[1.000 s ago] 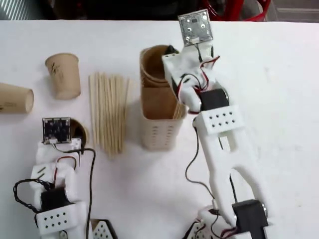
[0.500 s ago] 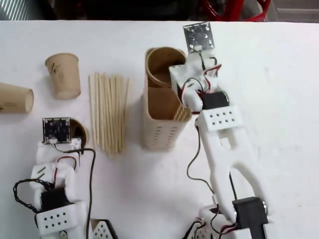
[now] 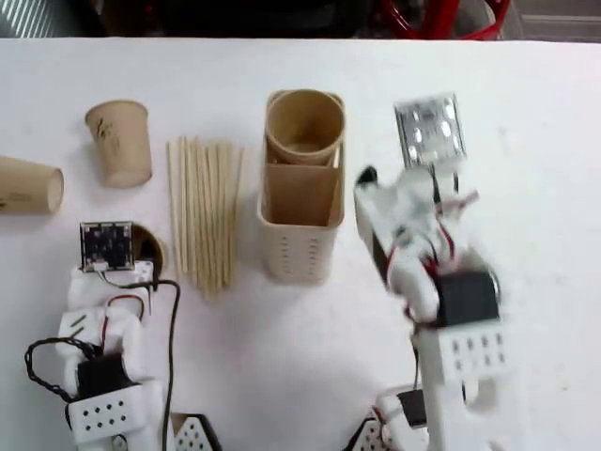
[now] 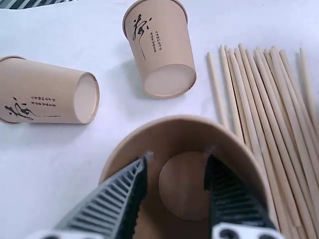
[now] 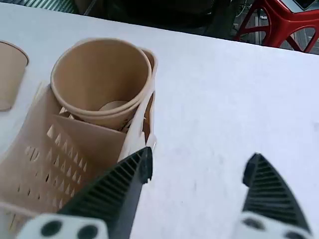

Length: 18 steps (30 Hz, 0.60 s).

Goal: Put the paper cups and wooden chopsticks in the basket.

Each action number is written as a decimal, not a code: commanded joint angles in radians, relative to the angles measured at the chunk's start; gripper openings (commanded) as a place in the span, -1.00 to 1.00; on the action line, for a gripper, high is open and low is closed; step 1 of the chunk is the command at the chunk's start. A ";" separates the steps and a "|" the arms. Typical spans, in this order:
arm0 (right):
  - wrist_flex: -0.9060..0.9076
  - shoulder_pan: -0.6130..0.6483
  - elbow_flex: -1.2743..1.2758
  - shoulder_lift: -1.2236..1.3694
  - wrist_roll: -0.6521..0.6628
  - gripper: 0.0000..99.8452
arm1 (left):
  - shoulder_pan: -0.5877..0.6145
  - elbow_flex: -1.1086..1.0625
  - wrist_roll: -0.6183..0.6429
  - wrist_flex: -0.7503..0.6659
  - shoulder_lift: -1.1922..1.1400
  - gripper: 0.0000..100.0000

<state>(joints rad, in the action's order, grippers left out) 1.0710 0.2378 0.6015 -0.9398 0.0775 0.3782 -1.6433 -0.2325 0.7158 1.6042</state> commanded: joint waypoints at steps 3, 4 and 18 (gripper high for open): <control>0.013 -0.061 0.239 -0.271 0.164 -0.91 | 0.068 0.049 -0.005 0.009 -0.001 -0.60; 0.013 -0.081 0.298 -0.315 0.221 -0.95 | 0.099 0.074 -0.002 0.040 -0.001 -0.60; 0.013 -0.420 0.933 -0.777 0.482 -0.88 | 0.389 0.410 -0.230 0.310 -0.010 -0.59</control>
<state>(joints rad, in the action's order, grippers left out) 1.0802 -0.1366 1.4592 -1.6594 0.4964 0.7142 -1.4009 -0.4104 0.9398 1.5888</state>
